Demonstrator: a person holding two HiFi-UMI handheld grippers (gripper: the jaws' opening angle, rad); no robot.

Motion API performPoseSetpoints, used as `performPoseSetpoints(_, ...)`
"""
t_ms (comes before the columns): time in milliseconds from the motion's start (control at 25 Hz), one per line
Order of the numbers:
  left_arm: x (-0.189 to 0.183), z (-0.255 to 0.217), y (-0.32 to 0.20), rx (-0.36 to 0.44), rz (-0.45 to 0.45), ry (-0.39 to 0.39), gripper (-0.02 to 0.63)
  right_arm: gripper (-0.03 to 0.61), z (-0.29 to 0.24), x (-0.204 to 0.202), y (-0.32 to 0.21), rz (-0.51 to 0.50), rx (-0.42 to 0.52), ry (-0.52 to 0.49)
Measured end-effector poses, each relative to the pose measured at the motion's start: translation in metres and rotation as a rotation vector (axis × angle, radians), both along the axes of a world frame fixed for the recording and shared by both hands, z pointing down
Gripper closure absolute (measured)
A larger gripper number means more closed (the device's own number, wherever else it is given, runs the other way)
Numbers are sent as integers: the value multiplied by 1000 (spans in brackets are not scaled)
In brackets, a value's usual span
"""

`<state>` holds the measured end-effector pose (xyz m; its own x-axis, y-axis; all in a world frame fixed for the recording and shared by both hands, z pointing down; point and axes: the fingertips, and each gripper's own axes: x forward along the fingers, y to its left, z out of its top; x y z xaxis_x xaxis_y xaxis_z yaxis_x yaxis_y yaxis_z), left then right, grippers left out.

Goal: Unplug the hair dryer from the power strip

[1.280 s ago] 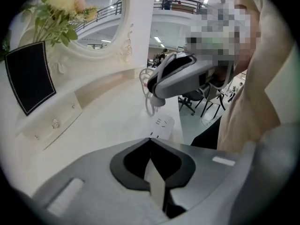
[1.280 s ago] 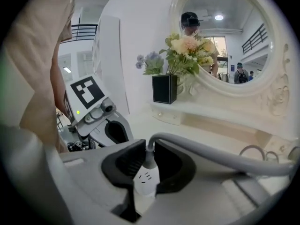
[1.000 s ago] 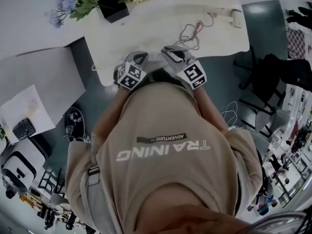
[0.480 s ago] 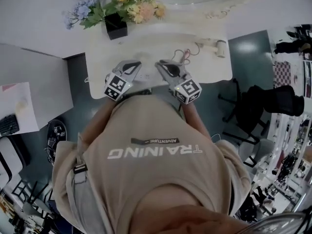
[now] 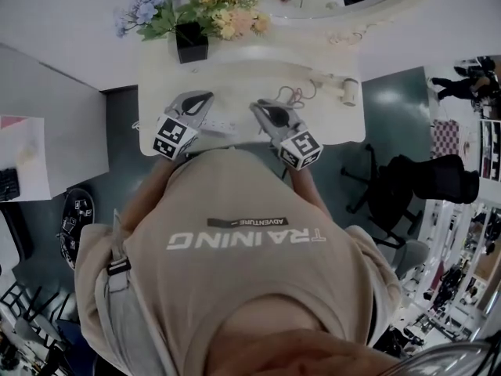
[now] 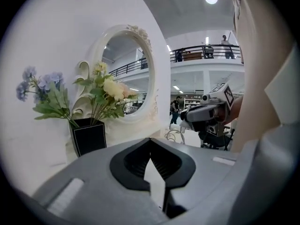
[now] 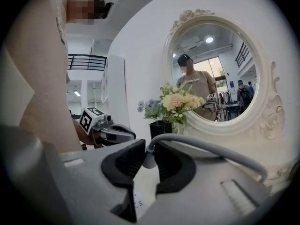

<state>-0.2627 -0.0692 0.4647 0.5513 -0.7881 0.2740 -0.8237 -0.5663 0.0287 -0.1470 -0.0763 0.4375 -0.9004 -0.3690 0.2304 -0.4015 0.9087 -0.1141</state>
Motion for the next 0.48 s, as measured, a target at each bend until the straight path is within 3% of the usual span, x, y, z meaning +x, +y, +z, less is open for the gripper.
performPoseSetpoints(480, -9, -6, 4, 22, 5, 15, 607, 512, -2, -14, -3, -5, 10, 8)
